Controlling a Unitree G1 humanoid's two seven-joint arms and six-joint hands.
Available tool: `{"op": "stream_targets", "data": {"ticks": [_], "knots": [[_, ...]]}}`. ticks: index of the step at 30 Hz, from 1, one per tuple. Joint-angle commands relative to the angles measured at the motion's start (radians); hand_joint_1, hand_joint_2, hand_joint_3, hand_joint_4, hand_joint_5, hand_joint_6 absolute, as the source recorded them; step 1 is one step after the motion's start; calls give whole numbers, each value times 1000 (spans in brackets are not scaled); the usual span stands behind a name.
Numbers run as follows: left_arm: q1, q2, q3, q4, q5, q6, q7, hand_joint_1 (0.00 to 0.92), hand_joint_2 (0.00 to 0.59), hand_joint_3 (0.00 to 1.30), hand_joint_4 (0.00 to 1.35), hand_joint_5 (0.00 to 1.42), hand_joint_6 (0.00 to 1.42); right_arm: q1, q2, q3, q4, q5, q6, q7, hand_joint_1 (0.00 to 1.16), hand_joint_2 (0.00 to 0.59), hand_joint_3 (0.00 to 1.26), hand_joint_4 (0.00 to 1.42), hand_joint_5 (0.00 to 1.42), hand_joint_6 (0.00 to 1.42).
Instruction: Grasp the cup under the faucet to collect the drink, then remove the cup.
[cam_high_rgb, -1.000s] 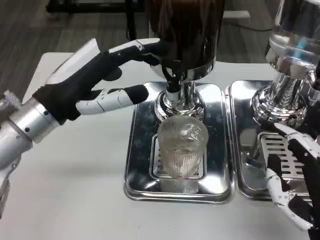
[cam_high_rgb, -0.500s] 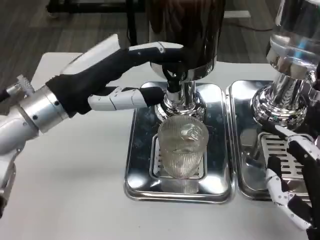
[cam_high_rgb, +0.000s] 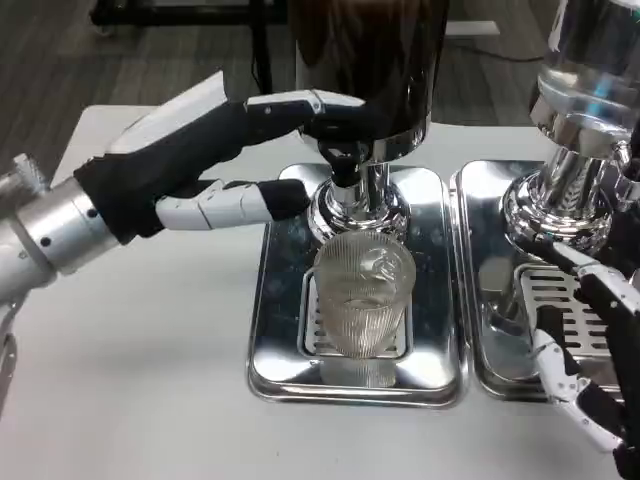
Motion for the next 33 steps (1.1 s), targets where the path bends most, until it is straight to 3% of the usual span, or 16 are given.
{"op": "stream_targets", "data": {"ticks": [1, 33], "knots": [[25, 11, -2, -1, -2, 18, -45, 0, 74, 268, 256, 314, 234, -4, -9, -8, 0, 10, -16, -1, 500, 539, 273, 247, 232, 338], [82, 38, -27, -99, -24, 82, -126, 0, 76, 259, 256, 305, 255, 13, -13, -20, -15, 31, -14, 17, 488, 530, 272, 247, 231, 338]]}}
